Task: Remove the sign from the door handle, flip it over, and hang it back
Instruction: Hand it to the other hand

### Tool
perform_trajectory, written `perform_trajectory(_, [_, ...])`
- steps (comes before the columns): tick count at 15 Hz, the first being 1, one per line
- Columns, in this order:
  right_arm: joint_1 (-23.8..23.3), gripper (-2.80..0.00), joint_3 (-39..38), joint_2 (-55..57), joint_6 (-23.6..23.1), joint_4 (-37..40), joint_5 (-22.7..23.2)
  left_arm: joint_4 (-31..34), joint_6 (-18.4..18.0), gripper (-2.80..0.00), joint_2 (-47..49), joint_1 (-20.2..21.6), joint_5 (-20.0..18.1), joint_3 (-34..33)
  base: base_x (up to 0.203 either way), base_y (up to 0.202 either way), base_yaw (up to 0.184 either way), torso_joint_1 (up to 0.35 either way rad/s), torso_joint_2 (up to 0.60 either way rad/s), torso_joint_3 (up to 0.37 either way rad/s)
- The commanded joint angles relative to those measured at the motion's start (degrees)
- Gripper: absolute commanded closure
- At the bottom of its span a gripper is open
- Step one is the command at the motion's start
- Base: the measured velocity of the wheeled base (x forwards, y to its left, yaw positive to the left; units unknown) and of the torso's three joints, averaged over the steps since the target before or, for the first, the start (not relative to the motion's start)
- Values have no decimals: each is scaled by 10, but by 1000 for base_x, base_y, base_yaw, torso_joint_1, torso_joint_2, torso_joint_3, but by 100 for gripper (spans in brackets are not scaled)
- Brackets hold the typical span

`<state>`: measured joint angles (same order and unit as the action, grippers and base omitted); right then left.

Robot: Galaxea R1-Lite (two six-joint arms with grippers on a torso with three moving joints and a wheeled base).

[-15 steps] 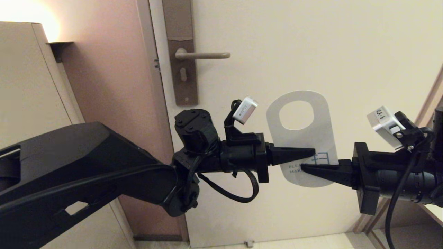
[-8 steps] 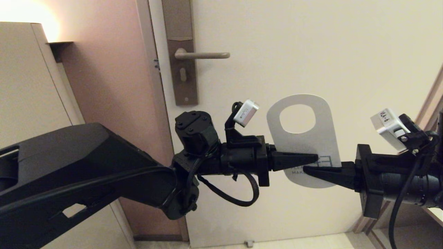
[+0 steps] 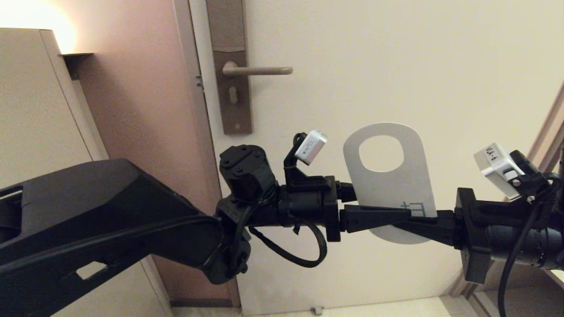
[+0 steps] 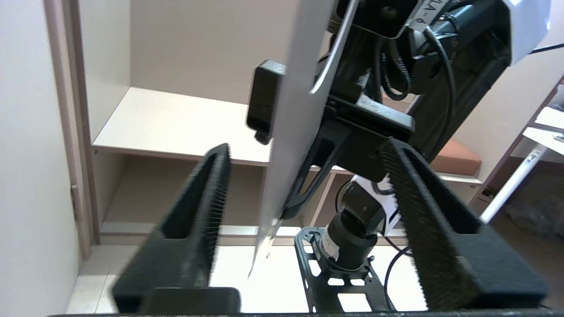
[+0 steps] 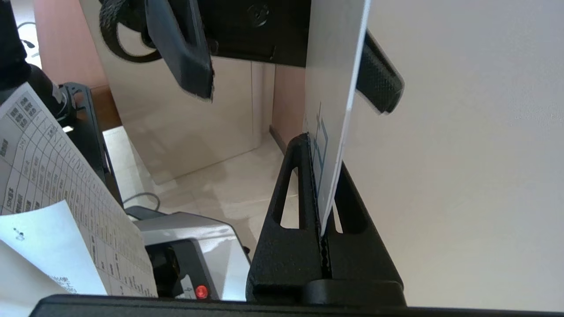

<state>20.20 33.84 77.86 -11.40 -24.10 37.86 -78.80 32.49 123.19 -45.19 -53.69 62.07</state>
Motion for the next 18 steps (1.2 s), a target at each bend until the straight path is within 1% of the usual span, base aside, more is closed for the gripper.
perform_trajectory(1, [0, 0, -1, 0, -9, -2, 3, -5, 1, -280, -4, 9, -3, -8, 0, 0, 0, 0, 0, 0])
perform_trajectory(8, [-1, 0, -2, 2, -13, -1, 2, -4, 0, -280, -38, 55, 2, -63, 0, 0, 0, 0, 0, 0])
perform_trajectory(10, [-2, 0, -2, 2, -13, -1, 2, -4, -1, -280, -45, 60, 9, -67, 0, 0, 0, 0, 0, 0])
perform_trajectory(13, [-2, 0, 0, 4, -14, -2, 2, -4, -2, -280, -55, 67, 31, -68, 0, 0, 0, 0, 0, 0])
perform_trajectory(18, [-2, 0, -2, 4, -14, -2, 2, -6, -4, -280, -84, 92, 31, -108, 0, 0, 0, 0, 0, 0])
